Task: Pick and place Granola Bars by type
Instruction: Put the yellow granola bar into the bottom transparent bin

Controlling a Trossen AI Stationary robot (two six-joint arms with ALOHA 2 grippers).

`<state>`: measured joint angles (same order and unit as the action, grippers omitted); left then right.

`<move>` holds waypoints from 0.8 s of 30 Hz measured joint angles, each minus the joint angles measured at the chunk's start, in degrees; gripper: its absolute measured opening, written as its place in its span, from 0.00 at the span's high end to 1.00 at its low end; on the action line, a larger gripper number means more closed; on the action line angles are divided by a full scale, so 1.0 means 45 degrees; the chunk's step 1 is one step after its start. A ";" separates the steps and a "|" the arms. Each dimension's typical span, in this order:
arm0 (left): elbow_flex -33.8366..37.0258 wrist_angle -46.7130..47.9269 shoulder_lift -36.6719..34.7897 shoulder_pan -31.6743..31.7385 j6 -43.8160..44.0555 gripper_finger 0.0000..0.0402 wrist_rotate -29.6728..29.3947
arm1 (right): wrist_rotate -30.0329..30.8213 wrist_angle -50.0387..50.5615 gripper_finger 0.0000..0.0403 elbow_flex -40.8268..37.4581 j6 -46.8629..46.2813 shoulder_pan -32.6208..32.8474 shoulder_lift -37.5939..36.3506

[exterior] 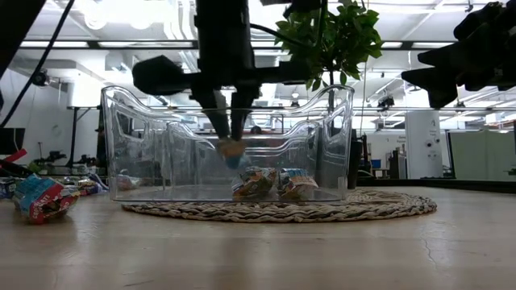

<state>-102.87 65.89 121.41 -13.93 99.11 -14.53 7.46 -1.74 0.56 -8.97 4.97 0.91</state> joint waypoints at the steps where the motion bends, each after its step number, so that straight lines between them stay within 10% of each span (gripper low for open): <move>1: 0.0000 -0.0118 0.0033 0.0005 -0.0001 1.00 0.0016 | 0.0002 0.0000 0.44 0.0000 -0.0002 0.0000 0.0005; 24: 0.0010 -0.0720 0.0348 0.0151 -0.0205 0.97 0.0332 | 0.0005 0.0000 0.44 0.0000 0.0000 -0.0005 -0.0005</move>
<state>-102.83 62.65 122.98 -13.26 98.19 -13.04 7.49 -1.74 0.56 -8.97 4.95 0.89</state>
